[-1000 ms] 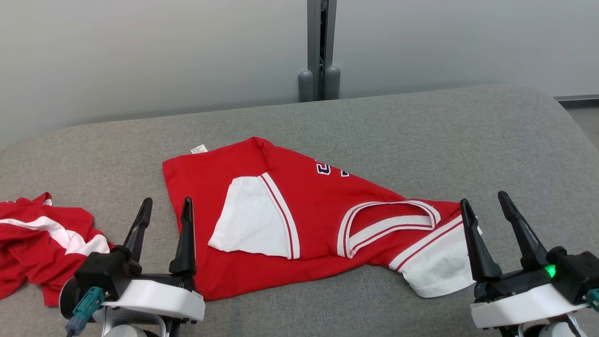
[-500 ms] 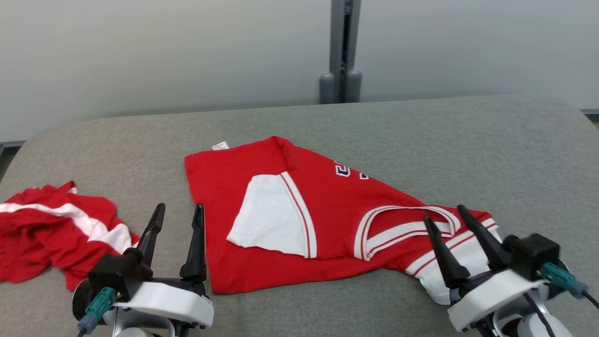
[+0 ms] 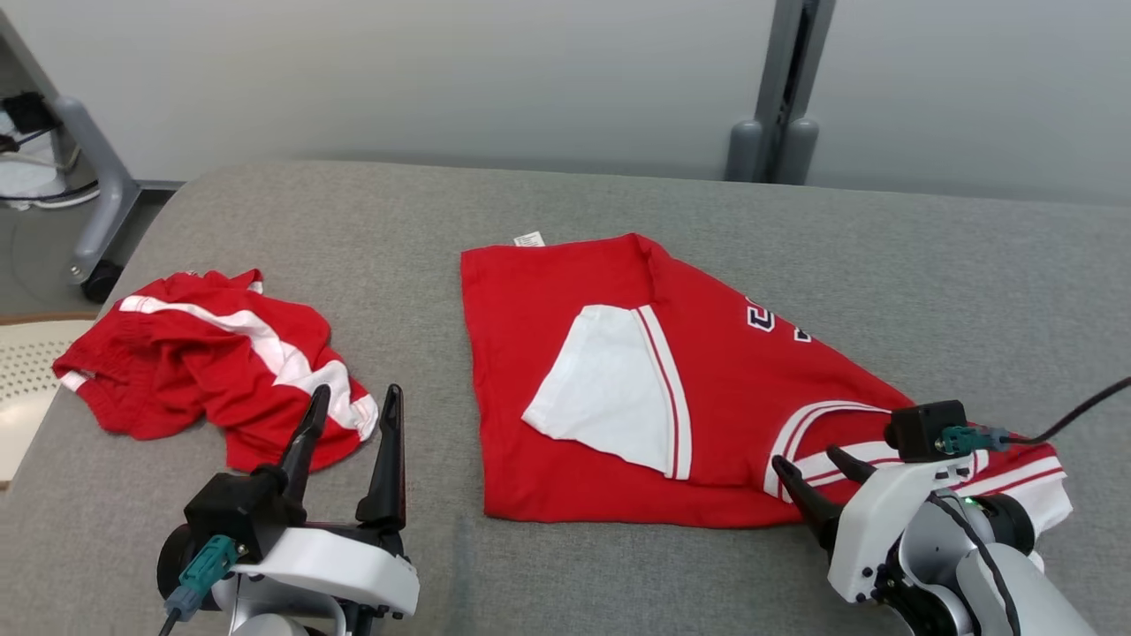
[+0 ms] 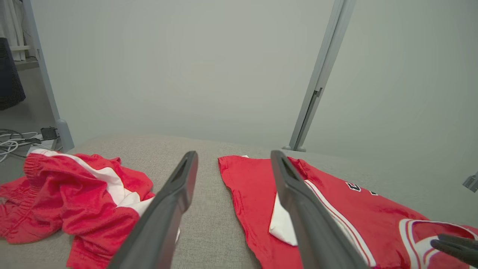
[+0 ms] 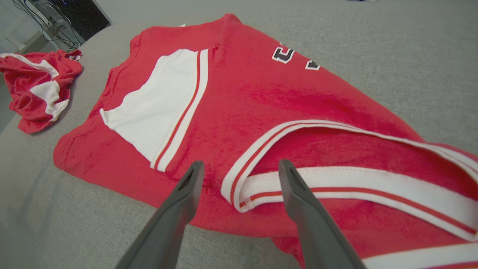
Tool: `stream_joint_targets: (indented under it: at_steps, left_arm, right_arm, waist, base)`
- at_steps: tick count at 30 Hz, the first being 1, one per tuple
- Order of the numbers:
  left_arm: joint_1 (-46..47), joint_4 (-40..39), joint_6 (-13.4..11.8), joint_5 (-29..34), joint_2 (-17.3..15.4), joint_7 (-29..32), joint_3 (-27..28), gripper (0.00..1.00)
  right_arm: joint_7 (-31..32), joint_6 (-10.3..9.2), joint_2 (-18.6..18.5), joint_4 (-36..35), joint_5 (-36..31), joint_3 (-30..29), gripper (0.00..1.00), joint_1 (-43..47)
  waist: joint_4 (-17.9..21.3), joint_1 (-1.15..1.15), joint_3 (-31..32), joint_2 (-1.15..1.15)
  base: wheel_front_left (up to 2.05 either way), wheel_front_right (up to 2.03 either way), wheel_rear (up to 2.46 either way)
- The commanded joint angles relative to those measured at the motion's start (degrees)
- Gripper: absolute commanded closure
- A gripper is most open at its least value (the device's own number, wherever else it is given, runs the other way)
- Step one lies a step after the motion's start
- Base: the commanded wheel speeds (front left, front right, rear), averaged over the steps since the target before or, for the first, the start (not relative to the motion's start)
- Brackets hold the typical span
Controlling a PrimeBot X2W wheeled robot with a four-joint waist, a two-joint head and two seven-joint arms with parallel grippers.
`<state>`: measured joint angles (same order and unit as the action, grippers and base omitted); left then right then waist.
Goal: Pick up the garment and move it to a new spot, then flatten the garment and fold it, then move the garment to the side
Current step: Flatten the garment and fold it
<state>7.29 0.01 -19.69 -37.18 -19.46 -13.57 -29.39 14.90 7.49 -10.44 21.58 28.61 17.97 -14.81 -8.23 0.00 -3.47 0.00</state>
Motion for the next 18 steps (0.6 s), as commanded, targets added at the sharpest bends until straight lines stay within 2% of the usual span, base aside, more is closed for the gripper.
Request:
stream_joint_targets:
  at_steps: [1, 6, 11, 12, 14, 18]
  left_arm:
    - [0.8, 0.3, 0.4, -0.4, -0.1, -0.1, 0.0, 0.0]
    - [1.4, 1.4, 0.9, -0.6, 0.8, -0.4, -0.3, 0.0]
    - [1.6, 2.2, 1.2, -0.6, 1.1, -0.6, -0.1, 0.0]
    - [1.6, 2.3, 1.2, -0.6, 1.1, -0.6, -0.1, 0.0]
    - [1.6, 2.5, 1.2, -0.7, 1.1, -0.7, 0.0, 0.0]
    - [1.6, 2.8, 1.3, -0.9, 1.0, -0.6, 0.0, 0.0]
  right_arm:
    - [1.2, 0.01, -0.2, 1.3, 0.5, -0.1, 0.0, -0.8]
    - [4.3, 0.01, 0.3, 5.0, 0.8, -1.3, 0.0, -1.5]
    - [3.6, 0.01, 1.0, 6.0, 1.4, -1.1, 0.0, -2.0]
    - [3.4, 0.01, 1.1, 6.1, 1.7, -1.0, 0.37, -2.1]
    - [2.8, 0.01, 1.2, 6.1, 2.1, -0.7, 1.0, -2.3]
    - [1.2, 0.01, 1.2, 5.6, 2.9, -0.2, 1.0, -2.7]
  waist:
    - [-1.7, 0.0, -1.1, 0.0]
    - [-4.2, 0.0, -2.1, 0.0]
    - [-5.4, 0.0, -2.6, 0.0]
    - [-5.5, 0.0, -2.6, 0.0]
    - [-5.5, 0.0, -2.5, 0.0]
    - [-5.2, 0.0, -2.4, 0.0]
  base:
    - [0.0, 0.0, 0.0]
    - [0.0, 0.0, 0.0]
    - [0.0, 0.0, 0.0]
    - [0.0, 0.0, 0.0]
    - [0.0, 0.0, 0.0]
    - [0.0, 0.0, 0.0]
